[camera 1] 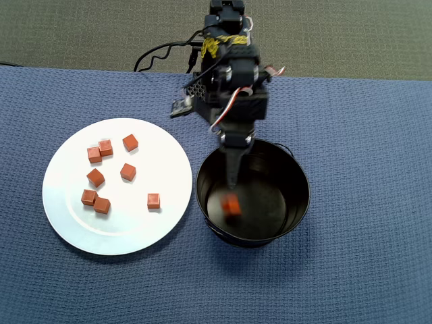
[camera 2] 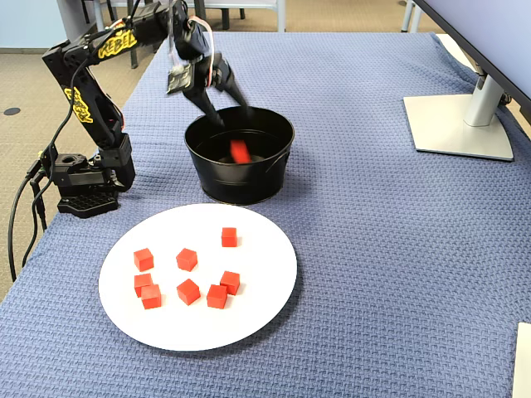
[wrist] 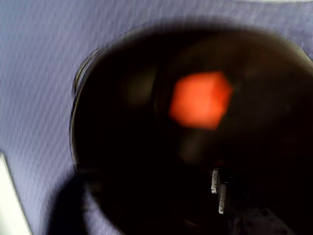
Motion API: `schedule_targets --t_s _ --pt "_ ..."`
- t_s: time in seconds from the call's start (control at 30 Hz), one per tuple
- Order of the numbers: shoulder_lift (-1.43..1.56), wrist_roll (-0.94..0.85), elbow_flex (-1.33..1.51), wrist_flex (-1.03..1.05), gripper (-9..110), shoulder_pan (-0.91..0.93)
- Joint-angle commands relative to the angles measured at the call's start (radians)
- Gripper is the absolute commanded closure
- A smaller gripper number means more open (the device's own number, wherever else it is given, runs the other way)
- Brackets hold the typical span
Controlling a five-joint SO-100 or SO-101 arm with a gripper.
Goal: Pick up the red cubes from the white plate and place them in the black recipient
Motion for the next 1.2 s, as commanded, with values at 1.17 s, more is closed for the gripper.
schedule_targets --t_s 1.17 --pt "-0.118 -1.868 0.543 -0.580 77 0.842"
